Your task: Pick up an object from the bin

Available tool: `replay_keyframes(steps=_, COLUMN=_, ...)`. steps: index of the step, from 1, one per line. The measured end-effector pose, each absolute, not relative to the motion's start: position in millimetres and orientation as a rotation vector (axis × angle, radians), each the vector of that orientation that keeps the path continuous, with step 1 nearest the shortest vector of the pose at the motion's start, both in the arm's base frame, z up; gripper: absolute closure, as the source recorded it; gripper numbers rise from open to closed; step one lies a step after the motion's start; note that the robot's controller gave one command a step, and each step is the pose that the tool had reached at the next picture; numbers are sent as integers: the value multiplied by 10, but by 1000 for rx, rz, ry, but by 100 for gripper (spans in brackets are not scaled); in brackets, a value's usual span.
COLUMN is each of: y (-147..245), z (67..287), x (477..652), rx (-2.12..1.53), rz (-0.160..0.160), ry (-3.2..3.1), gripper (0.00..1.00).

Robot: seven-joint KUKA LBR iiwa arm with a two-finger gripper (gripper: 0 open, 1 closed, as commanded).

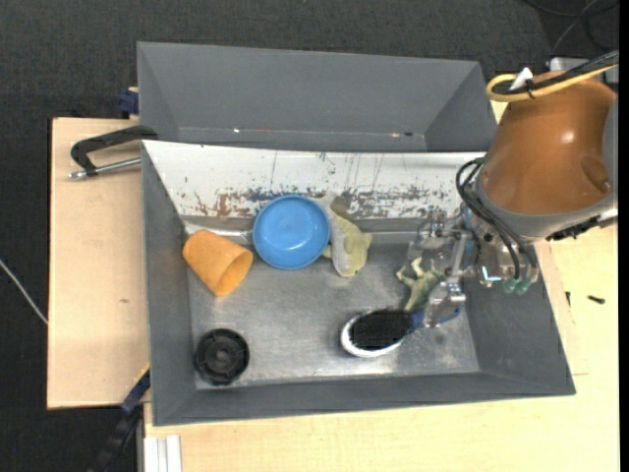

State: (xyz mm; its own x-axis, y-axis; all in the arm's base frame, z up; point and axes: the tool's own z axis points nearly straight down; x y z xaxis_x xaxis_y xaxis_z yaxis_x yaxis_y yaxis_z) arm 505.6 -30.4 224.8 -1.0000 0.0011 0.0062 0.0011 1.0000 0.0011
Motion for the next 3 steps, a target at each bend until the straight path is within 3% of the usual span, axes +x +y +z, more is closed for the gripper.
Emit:
replay_keyframes(steps=1, y=-485, z=778, x=4908, rx=219, rz=-3, ry=-3126, gripper=0)
replay_keyframes(steps=2, y=-481, z=822, x=4932, rx=222, rz=-1, ry=-3134, gripper=100)
replay_keyframes(steps=3, y=-403, z=2435, x=4958, rx=695, rz=4, ry=-3075, gripper=100)
